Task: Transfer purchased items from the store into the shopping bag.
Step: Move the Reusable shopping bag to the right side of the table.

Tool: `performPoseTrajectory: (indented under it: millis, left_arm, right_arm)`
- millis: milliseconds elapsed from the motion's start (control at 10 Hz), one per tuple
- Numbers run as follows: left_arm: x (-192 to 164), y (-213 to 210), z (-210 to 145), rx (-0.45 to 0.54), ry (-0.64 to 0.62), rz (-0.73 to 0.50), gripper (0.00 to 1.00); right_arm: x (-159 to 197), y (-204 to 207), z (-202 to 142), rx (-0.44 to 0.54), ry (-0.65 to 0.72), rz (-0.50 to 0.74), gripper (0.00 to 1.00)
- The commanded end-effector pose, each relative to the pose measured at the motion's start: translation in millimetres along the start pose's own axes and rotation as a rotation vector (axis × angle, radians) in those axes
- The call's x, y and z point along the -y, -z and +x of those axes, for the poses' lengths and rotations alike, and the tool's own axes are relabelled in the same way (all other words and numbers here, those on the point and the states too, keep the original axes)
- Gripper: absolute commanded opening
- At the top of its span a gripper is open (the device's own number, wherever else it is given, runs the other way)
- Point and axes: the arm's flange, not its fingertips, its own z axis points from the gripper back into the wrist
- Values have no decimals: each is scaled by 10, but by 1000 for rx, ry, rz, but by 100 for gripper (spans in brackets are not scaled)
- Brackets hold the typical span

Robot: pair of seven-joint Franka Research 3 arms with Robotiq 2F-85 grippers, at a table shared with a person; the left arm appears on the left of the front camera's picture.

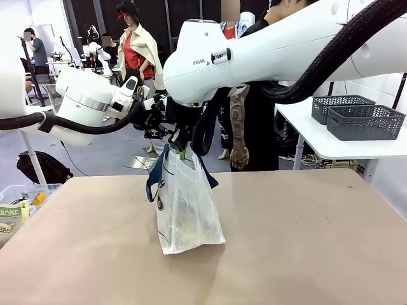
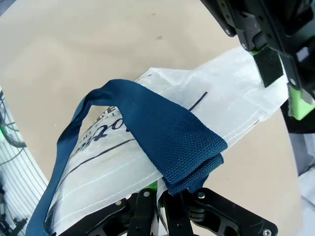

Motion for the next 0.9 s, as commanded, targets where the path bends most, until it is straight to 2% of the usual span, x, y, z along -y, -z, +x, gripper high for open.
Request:
performPoseTrajectory:
  millis: [0,100,300,500,800]
  left_arm:
    - [115,-41,20,3,-7,58,41]
    - [173,-6,48,-14,-25,135,41]
    - [280,75,115,-85,-99,197,41]
    - [312,186,142,-128,-115,253,41]
    - [323,273,164,-130,-110,325,41]
  right_arm:
    - [-87,84,-108,-4,7,-21,0]
    - [-85,89,-97,-8,2,-25,0]
    - [-83,94,-88,-13,-2,-25,0]
    - [-88,95,-77,-16,-6,-27,0]
    - [-110,105,-47,-23,-10,-37,0]
